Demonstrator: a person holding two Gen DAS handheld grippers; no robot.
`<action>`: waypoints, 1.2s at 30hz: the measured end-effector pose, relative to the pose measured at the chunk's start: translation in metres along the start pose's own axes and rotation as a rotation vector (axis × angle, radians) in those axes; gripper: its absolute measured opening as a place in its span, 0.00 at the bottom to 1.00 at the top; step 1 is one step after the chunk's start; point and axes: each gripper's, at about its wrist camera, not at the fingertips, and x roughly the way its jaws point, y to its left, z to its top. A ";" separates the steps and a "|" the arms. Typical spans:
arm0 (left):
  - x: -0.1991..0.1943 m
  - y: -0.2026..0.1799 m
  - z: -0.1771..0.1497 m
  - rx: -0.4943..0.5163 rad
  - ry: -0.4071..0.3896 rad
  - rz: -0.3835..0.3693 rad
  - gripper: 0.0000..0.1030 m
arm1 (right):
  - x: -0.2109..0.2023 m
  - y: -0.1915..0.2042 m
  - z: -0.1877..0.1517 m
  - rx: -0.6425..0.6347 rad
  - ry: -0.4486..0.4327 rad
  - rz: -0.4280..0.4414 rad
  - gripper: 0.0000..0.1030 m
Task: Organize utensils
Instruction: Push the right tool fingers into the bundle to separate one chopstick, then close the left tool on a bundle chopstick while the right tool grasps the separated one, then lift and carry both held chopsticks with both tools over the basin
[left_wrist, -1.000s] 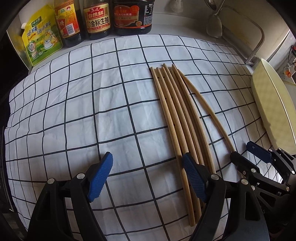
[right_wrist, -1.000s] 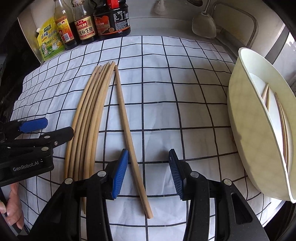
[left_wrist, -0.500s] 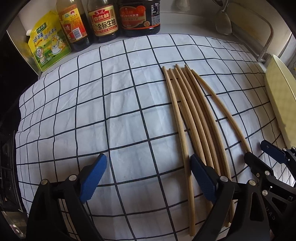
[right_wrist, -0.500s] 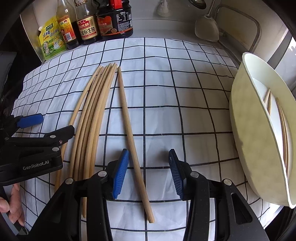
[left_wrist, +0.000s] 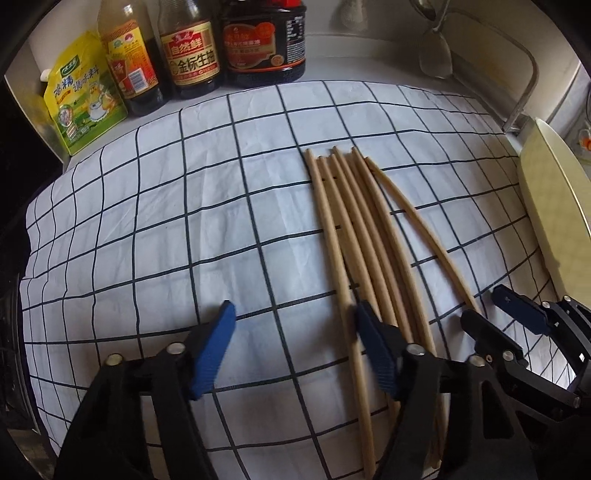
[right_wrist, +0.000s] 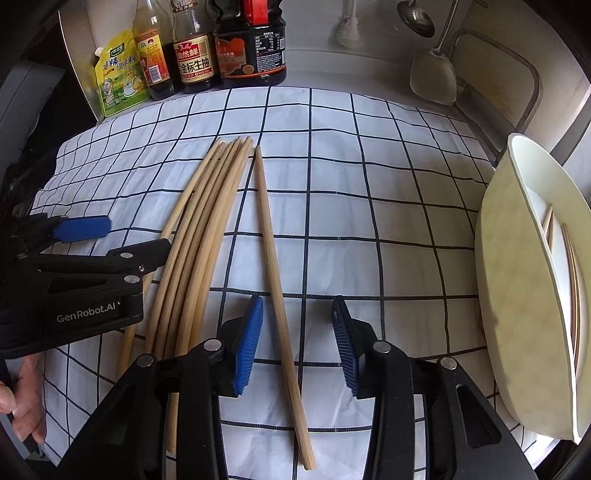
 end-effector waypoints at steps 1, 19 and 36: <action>-0.001 -0.004 0.000 0.009 -0.002 -0.004 0.47 | 0.000 0.002 0.000 -0.012 0.000 0.004 0.24; -0.026 0.007 -0.023 -0.014 0.061 -0.066 0.07 | -0.028 -0.011 -0.003 0.132 0.006 0.154 0.06; -0.107 -0.057 0.010 0.103 -0.091 -0.180 0.07 | -0.115 -0.061 -0.011 0.208 -0.099 0.163 0.06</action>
